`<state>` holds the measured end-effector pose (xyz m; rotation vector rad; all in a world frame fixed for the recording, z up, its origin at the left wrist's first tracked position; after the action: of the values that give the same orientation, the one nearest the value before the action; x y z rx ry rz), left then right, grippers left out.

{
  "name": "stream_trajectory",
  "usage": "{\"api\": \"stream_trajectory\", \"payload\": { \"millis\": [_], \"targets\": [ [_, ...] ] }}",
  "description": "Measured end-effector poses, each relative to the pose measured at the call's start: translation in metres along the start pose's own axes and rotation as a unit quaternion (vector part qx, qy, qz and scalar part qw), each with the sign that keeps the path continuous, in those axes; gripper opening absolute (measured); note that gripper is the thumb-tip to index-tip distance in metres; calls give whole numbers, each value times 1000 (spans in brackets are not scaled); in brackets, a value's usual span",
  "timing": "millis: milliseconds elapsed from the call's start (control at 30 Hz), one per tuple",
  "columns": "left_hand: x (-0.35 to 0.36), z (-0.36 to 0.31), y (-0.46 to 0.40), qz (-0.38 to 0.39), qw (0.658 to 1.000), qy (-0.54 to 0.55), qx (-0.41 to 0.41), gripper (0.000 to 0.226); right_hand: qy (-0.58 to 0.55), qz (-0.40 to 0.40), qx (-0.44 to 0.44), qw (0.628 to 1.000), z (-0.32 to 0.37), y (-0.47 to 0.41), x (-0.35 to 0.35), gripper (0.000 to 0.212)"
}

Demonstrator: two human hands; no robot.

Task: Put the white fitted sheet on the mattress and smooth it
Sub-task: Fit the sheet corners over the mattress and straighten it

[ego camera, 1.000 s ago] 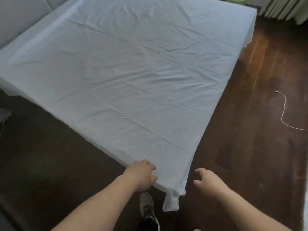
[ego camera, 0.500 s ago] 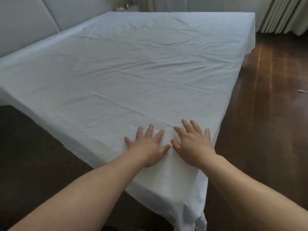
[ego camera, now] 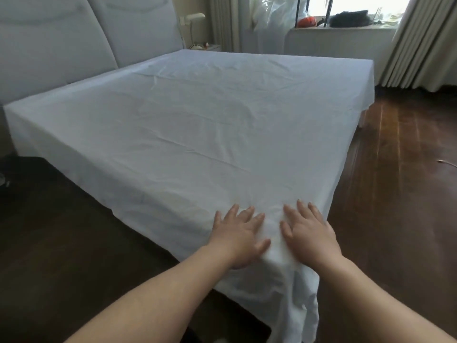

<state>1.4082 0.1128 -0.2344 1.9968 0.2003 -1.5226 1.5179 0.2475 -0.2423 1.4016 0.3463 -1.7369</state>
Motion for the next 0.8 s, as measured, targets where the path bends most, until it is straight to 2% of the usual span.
{"api": "stream_trajectory", "payload": {
  "millis": [67, 133, 200, 300, 367, 433, 467, 567, 667, 800],
  "targets": [
    [-4, 4, 8, -63, 997, 38, 17, 64, -4, -24, -8, 1000, -1, 17, 9, 59],
    [-9, 14, 14, -131, 982, 133, 13, 48, 8, -46, -12, 999, -1, 29, 10, 58],
    [-8, 33, 23, -194, 945, 260, -48, 36, 13, -90, -18, 996, 3, 41, 2, 56],
    [5, 64, 40, -252, 871, 381, -182, 34, 0, -134, -60, 989, 23, 57, -9, 52],
    [28, 87, 39, -234, 806, 475, -266, 50, 16, -112, -101, 988, 43, 61, -8, 49],
    [48, 102, 35, -194, 733, 575, -305, 82, 64, -63, -124, 988, 61, 59, 1, 49],
    [58, 106, 31, -158, 713, 610, -308, 90, 95, -41, -128, 986, 70, 57, 5, 50],
    [64, 98, 23, -94, 694, 663, -263, 70, 147, -26, -128, 981, 83, 54, 15, 42],
    [60, 92, 20, -103, 706, 661, -235, 48, 164, -51, -136, 976, 86, 52, 19, 30],
    [51, 91, 25, -103, 709, 660, -227, 40, 157, -83, -161, 971, 89, 54, 22, 22]
  ]
}}
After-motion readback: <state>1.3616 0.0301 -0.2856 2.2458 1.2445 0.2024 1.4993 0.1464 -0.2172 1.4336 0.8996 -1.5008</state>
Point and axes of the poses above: each hand's wrist, its own y-axis away from the middle knuckle, its own x-axis out of the palm, z = x × y, the point moved 6 cm from there along -y, towards the middle knuckle, and after that the axes turned 8 degrees about z, right-handed, at the moved point
